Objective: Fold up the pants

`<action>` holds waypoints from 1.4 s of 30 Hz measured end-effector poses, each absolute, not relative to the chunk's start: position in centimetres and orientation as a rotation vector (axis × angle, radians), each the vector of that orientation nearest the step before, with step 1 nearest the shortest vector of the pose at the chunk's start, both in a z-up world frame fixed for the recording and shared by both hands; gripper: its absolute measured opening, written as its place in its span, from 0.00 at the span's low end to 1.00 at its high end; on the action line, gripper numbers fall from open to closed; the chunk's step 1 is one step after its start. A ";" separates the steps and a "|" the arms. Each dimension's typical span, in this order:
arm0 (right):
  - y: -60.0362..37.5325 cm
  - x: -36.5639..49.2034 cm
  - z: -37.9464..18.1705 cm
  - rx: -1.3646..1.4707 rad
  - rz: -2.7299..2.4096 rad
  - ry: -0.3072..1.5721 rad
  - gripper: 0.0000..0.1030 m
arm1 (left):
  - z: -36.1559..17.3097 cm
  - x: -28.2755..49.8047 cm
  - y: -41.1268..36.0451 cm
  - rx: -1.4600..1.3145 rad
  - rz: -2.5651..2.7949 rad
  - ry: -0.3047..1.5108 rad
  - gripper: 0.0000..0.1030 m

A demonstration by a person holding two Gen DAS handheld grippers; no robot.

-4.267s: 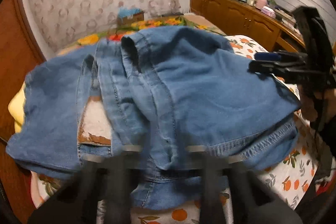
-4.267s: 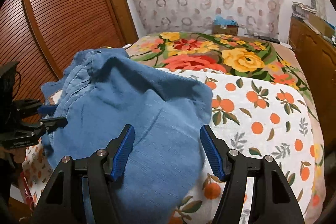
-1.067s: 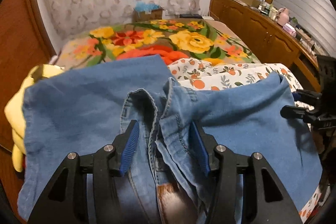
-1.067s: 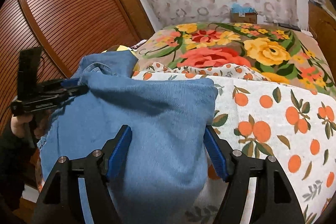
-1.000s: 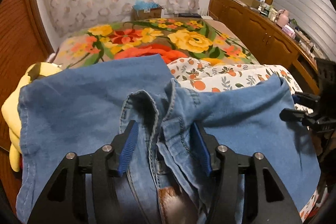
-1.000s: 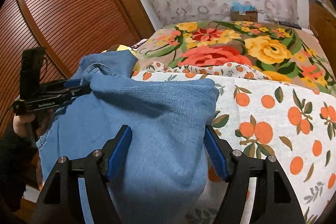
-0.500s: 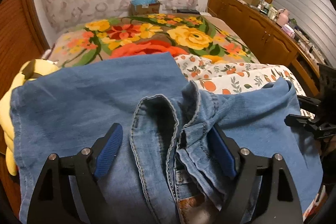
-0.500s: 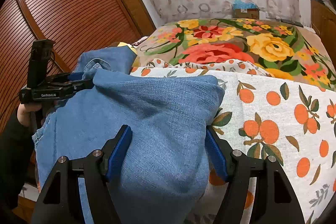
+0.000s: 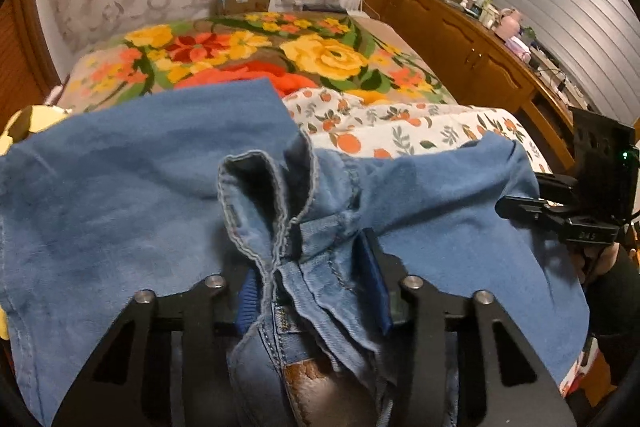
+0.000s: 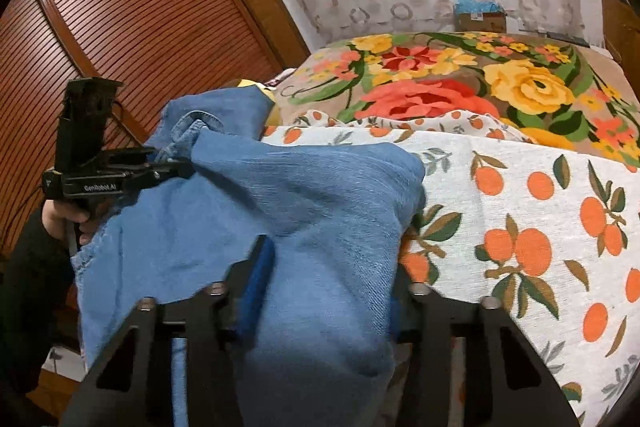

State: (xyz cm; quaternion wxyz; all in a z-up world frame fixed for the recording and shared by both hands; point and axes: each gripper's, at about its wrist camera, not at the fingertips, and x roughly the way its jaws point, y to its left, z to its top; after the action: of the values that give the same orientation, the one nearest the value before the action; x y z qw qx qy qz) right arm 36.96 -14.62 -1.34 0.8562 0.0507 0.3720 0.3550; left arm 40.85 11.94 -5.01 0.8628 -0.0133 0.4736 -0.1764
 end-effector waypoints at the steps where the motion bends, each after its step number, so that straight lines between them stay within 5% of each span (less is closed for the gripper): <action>1: -14.6 36.8 -1.2 0.104 0.740 0.776 0.28 | -4.7 40.6 11.9 -0.019 -0.367 0.986 0.28; 8: -15.9 33.9 2.0 0.113 0.736 0.688 0.13 | 0.9 36.3 10.8 0.021 -0.345 0.836 0.16; 28: -9.8 19.9 15.8 0.003 0.864 0.365 0.11 | 15.9 23.0 20.7 -0.050 -0.241 0.473 0.14; 35: -3.2 27.6 13.9 -0.005 0.880 0.472 0.11 | 14.1 28.8 25.8 -0.003 -0.121 0.557 0.14; 42: 1.5 37.9 7.0 -0.073 0.755 0.616 0.11 | 4.1 39.5 29.5 -0.008 -0.062 0.783 0.18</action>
State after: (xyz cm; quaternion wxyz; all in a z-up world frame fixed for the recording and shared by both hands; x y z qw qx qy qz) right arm 37.95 1.54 7.03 0.8831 -0.0349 0.2958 0.3625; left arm 39.54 29.52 4.06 0.9239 -0.0040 0.3815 -0.0302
